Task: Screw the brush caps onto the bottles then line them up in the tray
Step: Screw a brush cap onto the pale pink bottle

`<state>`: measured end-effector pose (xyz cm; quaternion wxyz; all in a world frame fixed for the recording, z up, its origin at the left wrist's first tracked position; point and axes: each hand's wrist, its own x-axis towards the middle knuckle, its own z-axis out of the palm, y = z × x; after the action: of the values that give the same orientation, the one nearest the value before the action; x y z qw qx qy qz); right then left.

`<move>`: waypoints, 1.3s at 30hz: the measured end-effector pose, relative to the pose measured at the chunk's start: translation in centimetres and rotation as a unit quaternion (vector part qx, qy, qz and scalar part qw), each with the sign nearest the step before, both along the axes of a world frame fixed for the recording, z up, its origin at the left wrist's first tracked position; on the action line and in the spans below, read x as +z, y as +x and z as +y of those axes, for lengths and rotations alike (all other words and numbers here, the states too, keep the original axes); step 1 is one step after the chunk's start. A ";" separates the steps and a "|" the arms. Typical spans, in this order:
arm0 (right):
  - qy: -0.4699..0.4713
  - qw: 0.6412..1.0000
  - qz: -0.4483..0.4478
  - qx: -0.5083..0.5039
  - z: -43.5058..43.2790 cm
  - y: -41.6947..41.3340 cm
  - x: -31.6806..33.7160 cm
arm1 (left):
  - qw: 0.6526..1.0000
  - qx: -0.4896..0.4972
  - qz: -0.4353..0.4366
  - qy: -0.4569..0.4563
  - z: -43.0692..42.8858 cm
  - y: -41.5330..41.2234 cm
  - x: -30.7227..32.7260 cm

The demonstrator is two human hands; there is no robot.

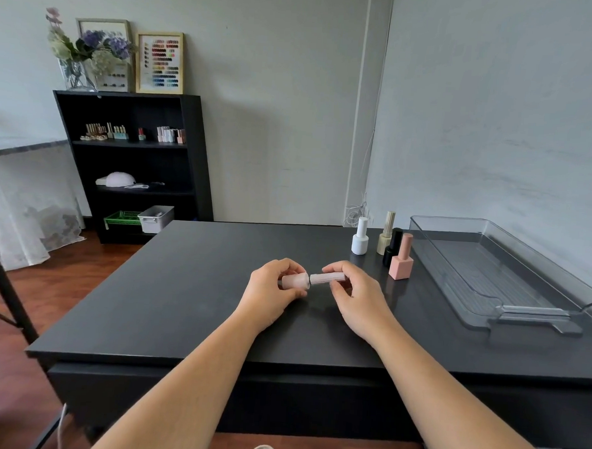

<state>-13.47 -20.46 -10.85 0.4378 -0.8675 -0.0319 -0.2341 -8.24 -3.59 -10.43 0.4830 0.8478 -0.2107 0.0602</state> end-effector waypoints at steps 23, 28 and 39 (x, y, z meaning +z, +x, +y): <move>-0.041 0.995 0.070 -0.066 -0.3 1.2 0.2 | 1.000 0.003 0.007 -0.005 0.2 -0.3 0.2; 0.018 0.998 0.057 -0.009 -0.4 1.0 0.1 | 1.000 0.008 0.009 -0.009 0.2 -0.2 0.2; 0.031 0.999 0.038 -0.022 -0.6 1.3 -0.1 | 1.000 0.006 0.016 -0.015 0.2 -0.1 0.1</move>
<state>-12.14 -21.03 -10.97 0.4599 -0.8623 0.0112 -0.2117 -8.38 -3.41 -10.33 0.4988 0.8426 -0.1963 0.0527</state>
